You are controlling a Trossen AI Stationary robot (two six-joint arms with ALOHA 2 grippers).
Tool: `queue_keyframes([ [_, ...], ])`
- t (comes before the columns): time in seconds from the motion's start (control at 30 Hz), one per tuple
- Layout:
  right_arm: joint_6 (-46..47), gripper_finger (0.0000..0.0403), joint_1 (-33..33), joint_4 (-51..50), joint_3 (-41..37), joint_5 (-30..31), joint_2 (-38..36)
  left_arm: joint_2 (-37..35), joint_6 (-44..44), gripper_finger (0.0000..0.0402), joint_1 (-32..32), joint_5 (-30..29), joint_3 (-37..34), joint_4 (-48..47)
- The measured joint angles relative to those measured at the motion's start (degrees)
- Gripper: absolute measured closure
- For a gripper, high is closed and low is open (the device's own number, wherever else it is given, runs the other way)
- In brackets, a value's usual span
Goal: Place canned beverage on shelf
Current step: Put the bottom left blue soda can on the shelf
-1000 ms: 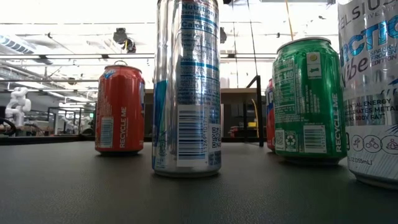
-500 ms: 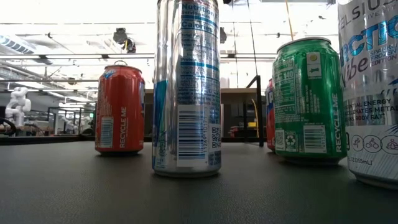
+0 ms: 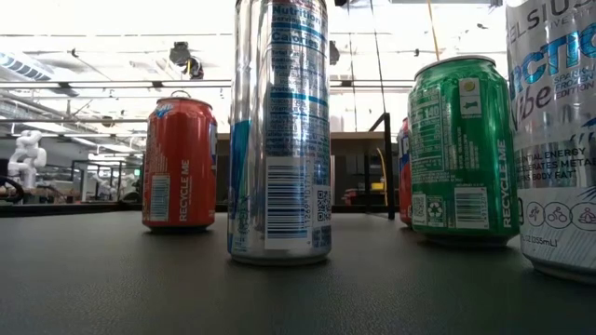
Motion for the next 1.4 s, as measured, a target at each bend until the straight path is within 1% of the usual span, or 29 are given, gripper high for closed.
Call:
queue_keyframes([
  [0.5, -0.2, 0.0185, 0.0, -0.4, 0.0, 0.0, 0.0, 0.0, 0.5, 0.0142, 0.0, 0.0, 0.0, 0.1],
  [0.7, -0.4, 0.0173, 0.0, -0.5, 0.0, 0.0, 0.0, 0.0, 1.3, 0.0142, 0.0, 0.4, 0.0, 0.2],
  [1.03, -0.2, 0.0165, 0.0, -1.7, 0.0, 0.2, 0.0, 0.0, 2.5, 0.0142, 0.0, 0.7, 0.0, 0.0],
  [1.17, 2.8, 0.0145, -0.2, -4.6, 0.0, 0.2, -0.1, 0.0, 2.6, 0.0142, 0.0, 0.9, 0.0, 0.1],
  [1.4, 4.3, 0.0082, -0.2, -9.5, -0.1, 0.2, 0.0, 0.0, 2.6, 0.0142, 0.0, 2.0, 0.0, 0.3],
])
